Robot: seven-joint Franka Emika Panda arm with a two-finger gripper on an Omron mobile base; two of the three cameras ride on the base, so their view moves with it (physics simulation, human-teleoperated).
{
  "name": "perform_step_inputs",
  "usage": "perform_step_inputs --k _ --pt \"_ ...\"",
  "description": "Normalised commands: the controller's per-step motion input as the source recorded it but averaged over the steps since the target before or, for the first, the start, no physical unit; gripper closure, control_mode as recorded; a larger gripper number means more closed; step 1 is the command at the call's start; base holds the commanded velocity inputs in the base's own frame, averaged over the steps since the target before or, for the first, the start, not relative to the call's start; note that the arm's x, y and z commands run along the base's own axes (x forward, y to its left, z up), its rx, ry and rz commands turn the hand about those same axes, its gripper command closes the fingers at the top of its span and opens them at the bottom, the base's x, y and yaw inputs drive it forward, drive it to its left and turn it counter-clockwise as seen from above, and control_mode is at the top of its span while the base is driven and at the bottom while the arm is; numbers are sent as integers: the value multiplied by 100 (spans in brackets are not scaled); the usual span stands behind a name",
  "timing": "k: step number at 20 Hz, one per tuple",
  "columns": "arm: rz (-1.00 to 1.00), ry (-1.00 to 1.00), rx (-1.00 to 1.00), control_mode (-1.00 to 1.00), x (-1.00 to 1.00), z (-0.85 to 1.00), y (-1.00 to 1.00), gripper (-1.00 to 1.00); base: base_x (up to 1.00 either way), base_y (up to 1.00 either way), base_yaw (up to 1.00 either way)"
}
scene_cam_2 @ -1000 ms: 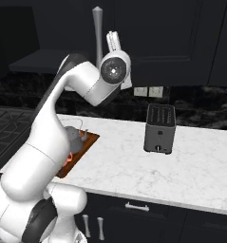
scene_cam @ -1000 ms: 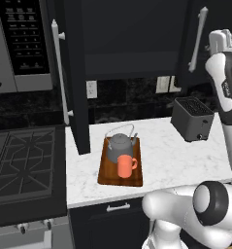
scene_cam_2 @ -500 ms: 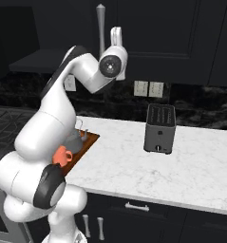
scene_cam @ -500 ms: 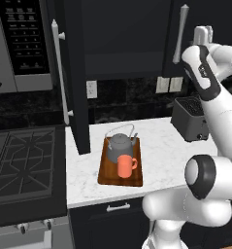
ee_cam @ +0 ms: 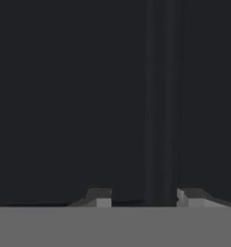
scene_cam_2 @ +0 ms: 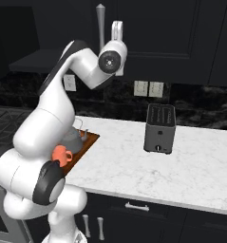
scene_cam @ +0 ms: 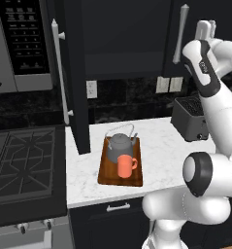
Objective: Pick the kettle from the counter and place it on the tray. Then pick the mug from the cabinet and place it on the tray. Then close the cabinet doors.
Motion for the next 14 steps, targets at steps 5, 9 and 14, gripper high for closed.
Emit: perform_step_inputs --k 5,9,14 --pt "0 0 1 -100 4 -1 -6 -100 0 0 0" --pt "0 0 0 -100 -52 1 -16 -100 0 0 0" --pt "-1 0 -4 -100 -88 25 -8 -100 0 0 0"
